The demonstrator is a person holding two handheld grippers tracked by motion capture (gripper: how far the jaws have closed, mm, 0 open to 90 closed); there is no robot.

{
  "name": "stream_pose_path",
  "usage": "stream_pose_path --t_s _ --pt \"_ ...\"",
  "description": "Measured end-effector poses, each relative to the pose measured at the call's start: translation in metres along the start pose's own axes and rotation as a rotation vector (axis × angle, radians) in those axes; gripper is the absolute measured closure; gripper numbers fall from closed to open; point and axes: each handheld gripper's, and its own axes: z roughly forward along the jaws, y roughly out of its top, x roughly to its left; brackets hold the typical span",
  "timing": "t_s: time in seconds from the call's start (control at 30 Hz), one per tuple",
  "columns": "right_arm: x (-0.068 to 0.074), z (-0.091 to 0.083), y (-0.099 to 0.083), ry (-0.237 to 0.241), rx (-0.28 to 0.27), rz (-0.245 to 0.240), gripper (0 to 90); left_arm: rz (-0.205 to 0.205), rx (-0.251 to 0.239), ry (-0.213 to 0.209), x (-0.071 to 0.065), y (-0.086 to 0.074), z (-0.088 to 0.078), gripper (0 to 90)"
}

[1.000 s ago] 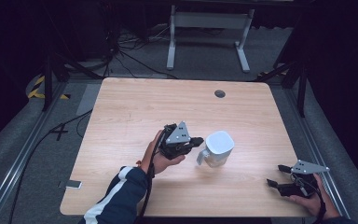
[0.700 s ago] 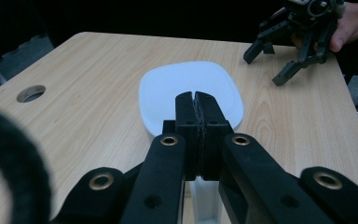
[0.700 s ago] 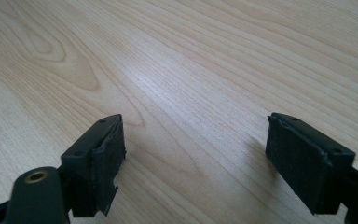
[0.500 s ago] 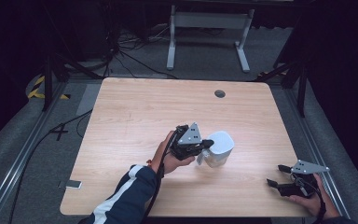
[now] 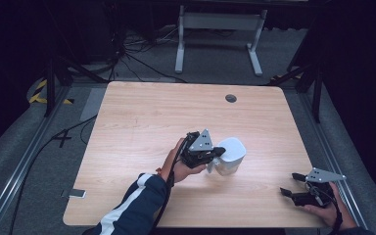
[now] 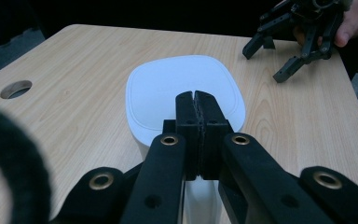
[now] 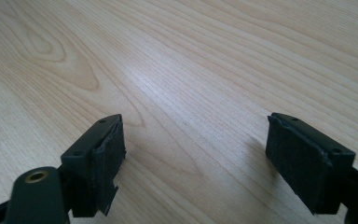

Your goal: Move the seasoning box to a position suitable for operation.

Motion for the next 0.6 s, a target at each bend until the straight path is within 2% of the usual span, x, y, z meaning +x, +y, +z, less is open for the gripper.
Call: stream_pose_path --t_s 0.1,0.2,0.23,0.27,0.3,0.33,0.37,0.4,0.5,0.6 --pt "0.001 0.0 0.001 -0.003 0.009 0.001 21.1 -0.017 -0.012 -0.004 0.001 -0.001 0.0 89.5" --pt "0.002 -0.002 0.005 -0.007 0.021 0.005 37.7 -0.025 -0.018 -0.008 0.001 -0.002 0.0 89.7" --pt "0.005 -0.003 0.01 -0.017 0.02 -0.013 46.4 -0.026 -0.018 -0.008 0.001 -0.002 0.0 89.8" --pt "0.005 -0.003 0.01 -0.017 0.02 -0.013 46.4 -0.026 -0.018 -0.008 0.001 -0.002 0.0 89.8" --pt "0.008 -0.005 0.017 -0.009 -0.01 -0.038 58.1 -0.028 -0.022 -0.008 0.001 -0.003 0.0 89.8" --pt "0.008 -0.005 0.017 -0.009 -0.01 -0.038 58.1 -0.028 -0.022 -0.008 0.001 -0.003 0.0 89.8" --pt "0.01 -0.007 0.024 0.02 -0.033 -0.06 62.8 -0.031 -0.023 -0.011 0.001 -0.004 -0.001 89.8" --pt "0.013 -0.008 0.031 0.024 -0.06 -0.074 65.8 -0.03 -0.026 -0.012 0.001 -0.004 -0.001 89.8" --pt "0.019 -0.009 0.045 0.02 -0.08 -0.096 71.4 -0.039 -0.03 -0.013 0.001 -0.005 -0.001 89.8" --pt "0.021 -0.009 0.056 0.024 -0.088 -0.101 78.9 -0.028 -0.028 -0.008 0.001 -0.004 -0.001 89.8"
